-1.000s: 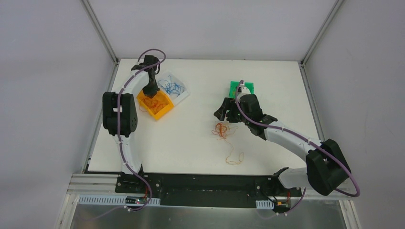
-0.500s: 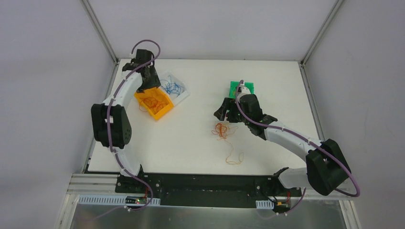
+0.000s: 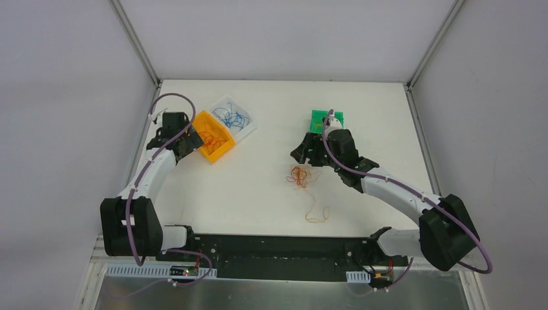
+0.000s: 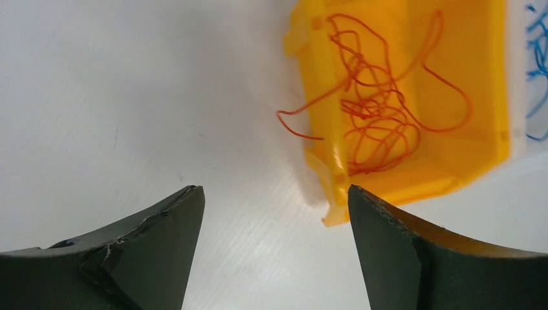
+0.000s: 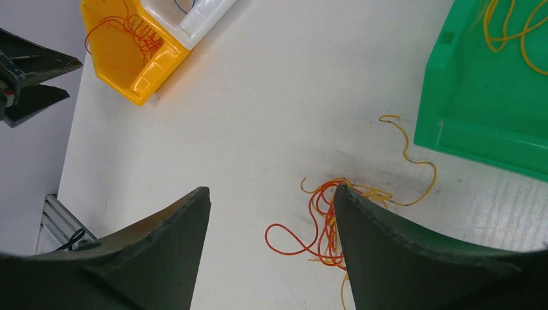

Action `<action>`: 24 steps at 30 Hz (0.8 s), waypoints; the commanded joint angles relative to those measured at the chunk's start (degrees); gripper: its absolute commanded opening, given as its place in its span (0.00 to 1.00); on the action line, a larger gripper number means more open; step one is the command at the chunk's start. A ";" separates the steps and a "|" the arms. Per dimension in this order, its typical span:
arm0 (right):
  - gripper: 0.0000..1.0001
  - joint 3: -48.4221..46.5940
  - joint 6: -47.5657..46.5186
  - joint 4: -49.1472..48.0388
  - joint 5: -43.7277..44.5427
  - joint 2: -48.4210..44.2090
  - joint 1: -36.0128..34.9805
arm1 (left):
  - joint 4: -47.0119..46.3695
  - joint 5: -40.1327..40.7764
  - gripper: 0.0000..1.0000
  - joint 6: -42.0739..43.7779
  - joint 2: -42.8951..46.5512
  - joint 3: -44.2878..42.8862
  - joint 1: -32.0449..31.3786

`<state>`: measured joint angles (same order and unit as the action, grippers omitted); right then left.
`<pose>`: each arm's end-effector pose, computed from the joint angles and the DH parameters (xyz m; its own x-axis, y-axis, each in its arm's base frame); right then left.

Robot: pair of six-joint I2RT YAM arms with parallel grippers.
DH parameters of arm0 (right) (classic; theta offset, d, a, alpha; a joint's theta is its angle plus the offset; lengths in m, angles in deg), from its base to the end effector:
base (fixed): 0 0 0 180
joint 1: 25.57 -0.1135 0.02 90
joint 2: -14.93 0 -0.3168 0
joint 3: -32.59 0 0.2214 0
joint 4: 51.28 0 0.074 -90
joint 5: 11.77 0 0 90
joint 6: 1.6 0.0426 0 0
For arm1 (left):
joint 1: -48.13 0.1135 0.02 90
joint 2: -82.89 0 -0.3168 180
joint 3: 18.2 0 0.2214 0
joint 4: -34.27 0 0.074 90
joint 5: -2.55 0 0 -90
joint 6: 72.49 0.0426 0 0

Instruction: Untangle the cables

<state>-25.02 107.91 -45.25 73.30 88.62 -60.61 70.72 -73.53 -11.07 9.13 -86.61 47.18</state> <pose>0.2039 0.1475 0.3124 -0.5033 0.0535 -0.8625 -0.4977 0.7980 0.3399 0.2380 0.0063 0.3201 -0.5072 -0.4560 -0.7313 -0.4621 0.8601 -0.2158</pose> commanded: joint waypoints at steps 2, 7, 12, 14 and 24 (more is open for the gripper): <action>0.73 0.40 0.84 -3.26 0.26 -2.18 0.33 | -15.22 -9.39 0.80 -8.63 1.66 8.64 8.50; 0.73 0.24 0.80 -3.28 0.31 -1.95 0.33 | -30.09 -22.83 0.76 -17.15 2.75 18.83 17.57; 0.73 0.38 0.80 -3.29 0.50 -2.02 0.34 | -34.51 -30.94 0.69 -21.68 -2.71 18.34 21.46; 0.73 0.25 0.80 -3.29 0.49 -1.95 0.37 | -37.34 -33.60 0.66 -23.06 -4.96 18.12 22.00; 0.73 -0.04 0.93 -3.28 0.15 -1.06 0.40 | -41.37 -39.15 0.46 -23.33 -10.30 16.58 21.98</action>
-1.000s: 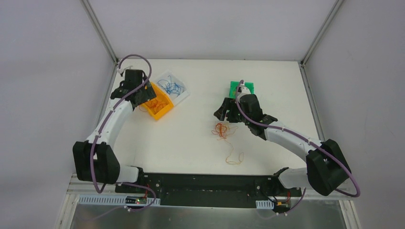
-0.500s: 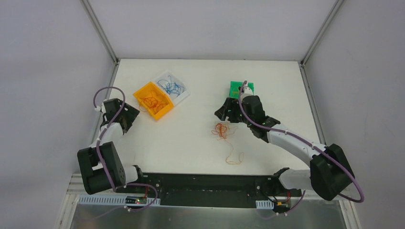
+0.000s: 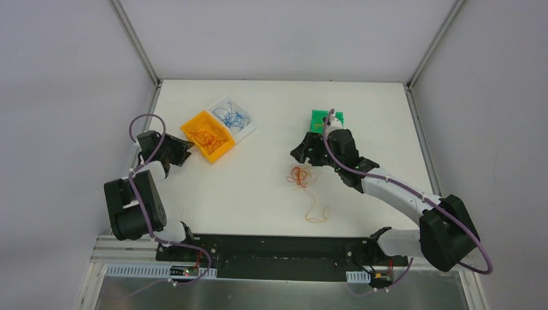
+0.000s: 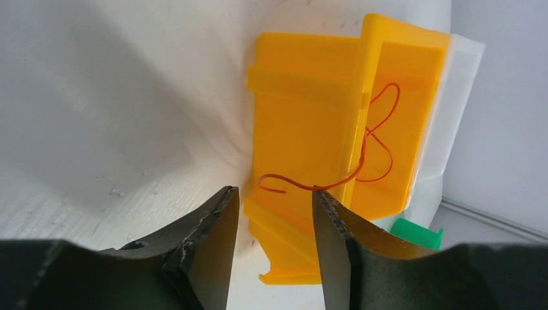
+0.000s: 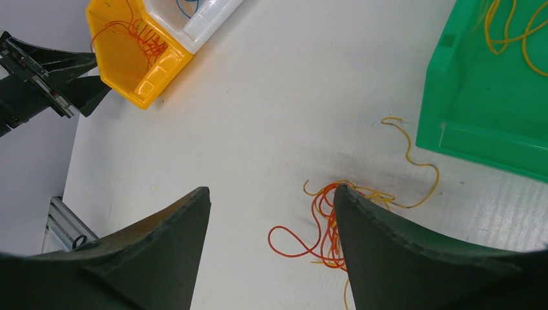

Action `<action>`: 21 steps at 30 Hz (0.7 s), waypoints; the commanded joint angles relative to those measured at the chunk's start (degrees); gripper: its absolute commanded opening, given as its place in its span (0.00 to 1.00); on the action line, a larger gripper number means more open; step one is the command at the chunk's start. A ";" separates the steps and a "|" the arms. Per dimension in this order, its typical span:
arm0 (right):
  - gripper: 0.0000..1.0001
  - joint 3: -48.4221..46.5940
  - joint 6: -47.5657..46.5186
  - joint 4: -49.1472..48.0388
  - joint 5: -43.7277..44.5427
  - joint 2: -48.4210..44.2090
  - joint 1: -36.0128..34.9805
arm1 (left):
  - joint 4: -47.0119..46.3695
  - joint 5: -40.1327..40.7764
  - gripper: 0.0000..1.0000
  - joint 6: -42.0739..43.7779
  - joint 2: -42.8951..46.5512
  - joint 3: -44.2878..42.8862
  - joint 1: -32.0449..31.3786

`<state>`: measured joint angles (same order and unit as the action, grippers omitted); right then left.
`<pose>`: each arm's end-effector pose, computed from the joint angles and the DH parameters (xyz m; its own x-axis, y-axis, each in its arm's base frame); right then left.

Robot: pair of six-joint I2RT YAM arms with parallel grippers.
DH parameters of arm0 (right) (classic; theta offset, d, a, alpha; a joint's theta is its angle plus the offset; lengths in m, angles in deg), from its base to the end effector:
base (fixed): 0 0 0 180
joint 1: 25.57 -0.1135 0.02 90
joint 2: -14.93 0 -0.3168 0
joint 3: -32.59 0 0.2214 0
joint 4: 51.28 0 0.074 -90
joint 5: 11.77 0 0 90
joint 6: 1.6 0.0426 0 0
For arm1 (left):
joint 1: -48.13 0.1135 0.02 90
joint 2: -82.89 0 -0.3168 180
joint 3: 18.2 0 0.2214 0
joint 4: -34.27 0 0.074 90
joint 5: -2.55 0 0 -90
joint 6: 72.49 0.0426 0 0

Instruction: Untangle the cables

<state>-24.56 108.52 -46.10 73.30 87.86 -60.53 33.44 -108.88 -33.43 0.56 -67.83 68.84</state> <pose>0.2018 0.1456 0.3145 -0.4943 0.0726 -0.8663 -0.4970 0.7940 0.3501 0.2492 0.0776 0.2478 -0.2810 -0.8790 -0.3853 -0.4080 0.4728 -0.7810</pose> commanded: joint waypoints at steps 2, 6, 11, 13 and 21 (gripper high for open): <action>0.73 -0.62 0.35 -2.40 0.14 -0.03 0.31 | -4.68 -4.27 0.42 -1.18 -2.88 -3.14 0.37; 0.73 -0.58 0.27 -2.42 0.32 0.11 0.40 | -4.50 -4.45 0.40 -0.77 -4.94 -4.71 0.38; 0.73 -0.58 0.27 -2.31 0.35 0.07 0.50 | -2.85 -2.58 0.38 1.24 -5.66 -5.31 0.30; 0.73 -0.58 0.27 -2.40 0.28 0.19 0.50 | -2.38 -1.39 0.37 2.44 -5.49 -5.24 0.30; 0.73 -0.78 0.47 -2.43 0.16 0.85 0.58 | -3.64 -0.50 0.36 4.45 -8.99 -6.65 -0.89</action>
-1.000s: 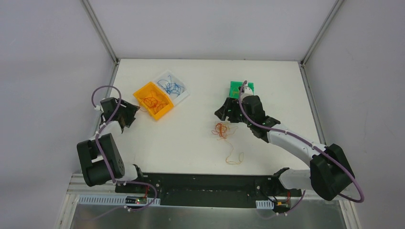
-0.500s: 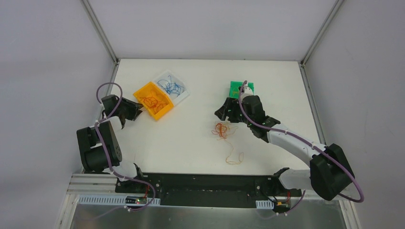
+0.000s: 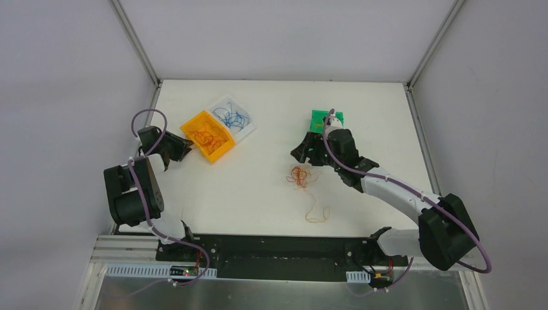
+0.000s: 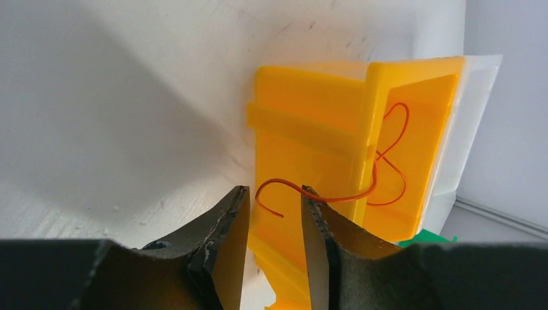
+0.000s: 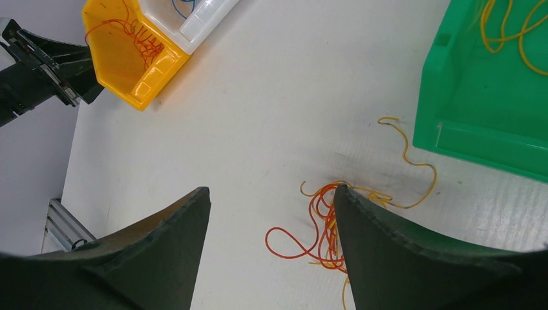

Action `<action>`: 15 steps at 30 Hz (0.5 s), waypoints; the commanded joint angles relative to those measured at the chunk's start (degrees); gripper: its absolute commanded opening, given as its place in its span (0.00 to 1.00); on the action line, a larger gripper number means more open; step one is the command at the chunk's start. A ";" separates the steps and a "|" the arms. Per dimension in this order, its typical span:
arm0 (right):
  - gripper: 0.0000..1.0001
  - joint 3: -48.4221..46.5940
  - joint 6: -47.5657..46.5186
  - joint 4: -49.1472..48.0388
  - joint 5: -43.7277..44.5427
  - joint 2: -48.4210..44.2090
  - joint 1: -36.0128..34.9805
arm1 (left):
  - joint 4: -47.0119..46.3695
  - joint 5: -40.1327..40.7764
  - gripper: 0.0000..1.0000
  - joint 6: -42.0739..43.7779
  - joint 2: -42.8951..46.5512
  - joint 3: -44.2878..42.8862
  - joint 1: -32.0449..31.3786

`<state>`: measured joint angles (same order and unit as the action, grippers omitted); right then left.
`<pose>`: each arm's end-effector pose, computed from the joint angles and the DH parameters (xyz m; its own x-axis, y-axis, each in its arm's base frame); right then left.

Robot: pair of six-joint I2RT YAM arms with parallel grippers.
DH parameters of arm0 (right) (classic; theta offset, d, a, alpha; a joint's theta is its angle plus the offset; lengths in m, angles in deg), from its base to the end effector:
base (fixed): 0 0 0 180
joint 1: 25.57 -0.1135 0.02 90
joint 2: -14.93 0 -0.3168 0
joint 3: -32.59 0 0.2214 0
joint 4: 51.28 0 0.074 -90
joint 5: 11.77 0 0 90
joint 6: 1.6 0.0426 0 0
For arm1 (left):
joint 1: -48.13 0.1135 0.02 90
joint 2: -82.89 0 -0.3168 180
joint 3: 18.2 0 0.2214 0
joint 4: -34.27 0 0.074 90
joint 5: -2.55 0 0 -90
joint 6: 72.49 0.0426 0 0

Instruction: Untangle the cables

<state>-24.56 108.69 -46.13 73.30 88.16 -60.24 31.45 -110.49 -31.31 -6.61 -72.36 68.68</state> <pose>0.2034 0.1452 0.3133 -0.4987 0.0751 -0.8635 -0.4901 0.7972 0.3524 0.2805 0.0873 0.2414 -0.3209 -0.8600 -0.3968 -0.3881 0.5016 -0.7732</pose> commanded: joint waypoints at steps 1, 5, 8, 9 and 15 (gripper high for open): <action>0.73 -0.80 0.25 -2.39 0.10 0.63 0.30 | -1.73 1.27 0.33 2.59 -2.16 -2.35 -0.92; 0.73 -0.89 0.36 -2.41 -0.16 0.86 0.31 | -1.81 1.71 0.11 3.69 -2.70 -3.18 -1.04; 0.73 -1.15 0.46 -2.36 -0.41 1.27 0.31 | -1.47 1.95 0.00 4.10 -1.39 -3.20 -1.24; 0.73 -1.14 0.41 -2.40 -0.39 1.38 0.31 | -0.81 3.11 0.00 4.34 -0.28 -2.98 -1.53; 0.73 -1.07 0.57 -2.37 -0.62 1.14 0.39 | 13.27 16.75 0.00 11.39 7.96 -6.64 -5.77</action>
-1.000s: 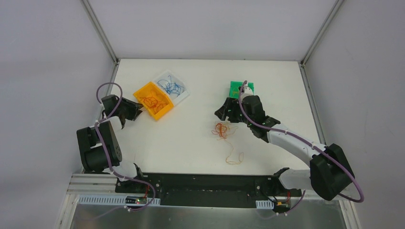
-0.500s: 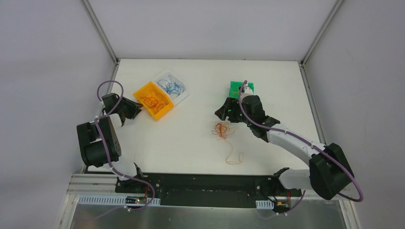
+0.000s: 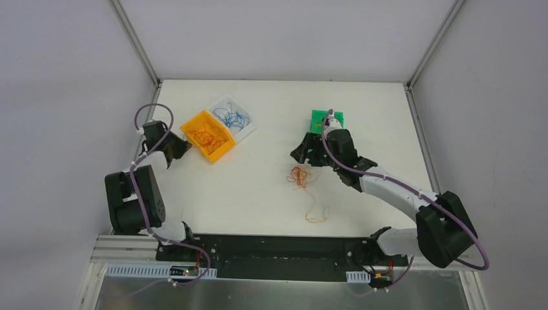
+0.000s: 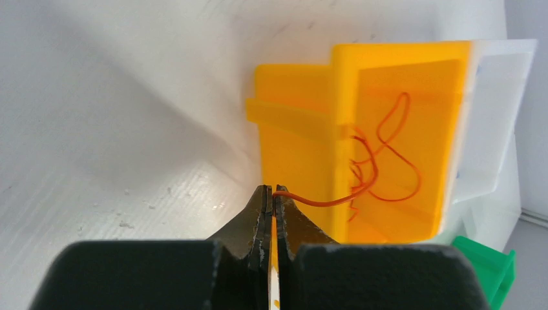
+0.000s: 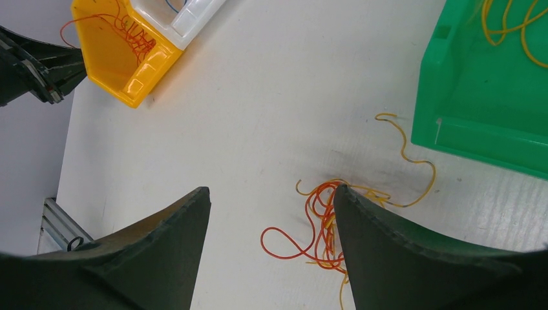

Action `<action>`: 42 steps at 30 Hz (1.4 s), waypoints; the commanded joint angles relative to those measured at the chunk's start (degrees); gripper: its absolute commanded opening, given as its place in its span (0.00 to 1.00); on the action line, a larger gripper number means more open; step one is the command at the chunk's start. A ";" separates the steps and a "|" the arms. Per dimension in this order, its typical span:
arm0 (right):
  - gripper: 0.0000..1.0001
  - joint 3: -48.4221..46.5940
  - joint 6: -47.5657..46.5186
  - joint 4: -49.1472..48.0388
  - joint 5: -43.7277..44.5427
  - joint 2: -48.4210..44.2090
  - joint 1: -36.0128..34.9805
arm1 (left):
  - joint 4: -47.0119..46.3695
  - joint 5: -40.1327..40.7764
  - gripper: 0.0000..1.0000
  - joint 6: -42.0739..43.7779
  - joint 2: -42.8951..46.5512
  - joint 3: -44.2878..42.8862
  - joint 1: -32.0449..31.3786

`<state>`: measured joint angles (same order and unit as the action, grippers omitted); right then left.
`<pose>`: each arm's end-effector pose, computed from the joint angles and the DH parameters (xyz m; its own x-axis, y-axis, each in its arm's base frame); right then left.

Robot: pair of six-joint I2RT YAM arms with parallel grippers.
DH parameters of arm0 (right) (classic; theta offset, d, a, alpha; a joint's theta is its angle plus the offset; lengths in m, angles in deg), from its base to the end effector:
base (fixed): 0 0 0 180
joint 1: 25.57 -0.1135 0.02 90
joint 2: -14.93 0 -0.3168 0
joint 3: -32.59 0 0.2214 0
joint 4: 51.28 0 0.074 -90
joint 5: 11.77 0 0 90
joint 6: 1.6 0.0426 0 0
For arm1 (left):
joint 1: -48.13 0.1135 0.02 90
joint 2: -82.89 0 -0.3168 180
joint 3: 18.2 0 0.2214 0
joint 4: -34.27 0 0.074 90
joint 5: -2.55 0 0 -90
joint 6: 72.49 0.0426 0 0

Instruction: Untangle the cables

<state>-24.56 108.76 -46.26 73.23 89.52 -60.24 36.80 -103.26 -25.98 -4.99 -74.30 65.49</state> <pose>0.2073 0.1479 0.3081 -0.5148 0.0654 -0.8548 -0.4841 0.8008 0.3527 0.2817 0.0759 0.2487 -0.3406 -0.8003 -0.4936 -0.4227 0.5992 -0.6799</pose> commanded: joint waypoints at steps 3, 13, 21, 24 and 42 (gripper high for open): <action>0.73 -1.02 0.56 -2.25 -0.60 -0.38 0.36 | 11.89 13.64 0.00 7.78 8.92 -6.88 -4.87; 0.73 -0.68 0.38 -2.20 -0.21 -1.11 0.48 | 18.78 19.86 0.00 12.23 9.73 -14.05 -9.76; 0.73 -0.68 0.55 -2.18 -0.46 -1.18 0.50 | 23.89 16.49 0.00 13.10 -1.52 -24.18 -12.38; 0.73 -0.67 0.56 -2.22 -0.40 -1.41 0.56 | 28.40 17.17 0.00 14.39 -9.12 -30.56 -13.88; 0.73 -0.92 -0.05 -1.61 1.05 -0.91 0.58 | 35.14 15.47 0.46 15.42 -13.58 -38.13 -15.57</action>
<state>-24.56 108.89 -46.23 73.26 89.52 -59.91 70.00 -87.50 -11.66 -26.13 -112.12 50.78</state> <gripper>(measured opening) 0.734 0.345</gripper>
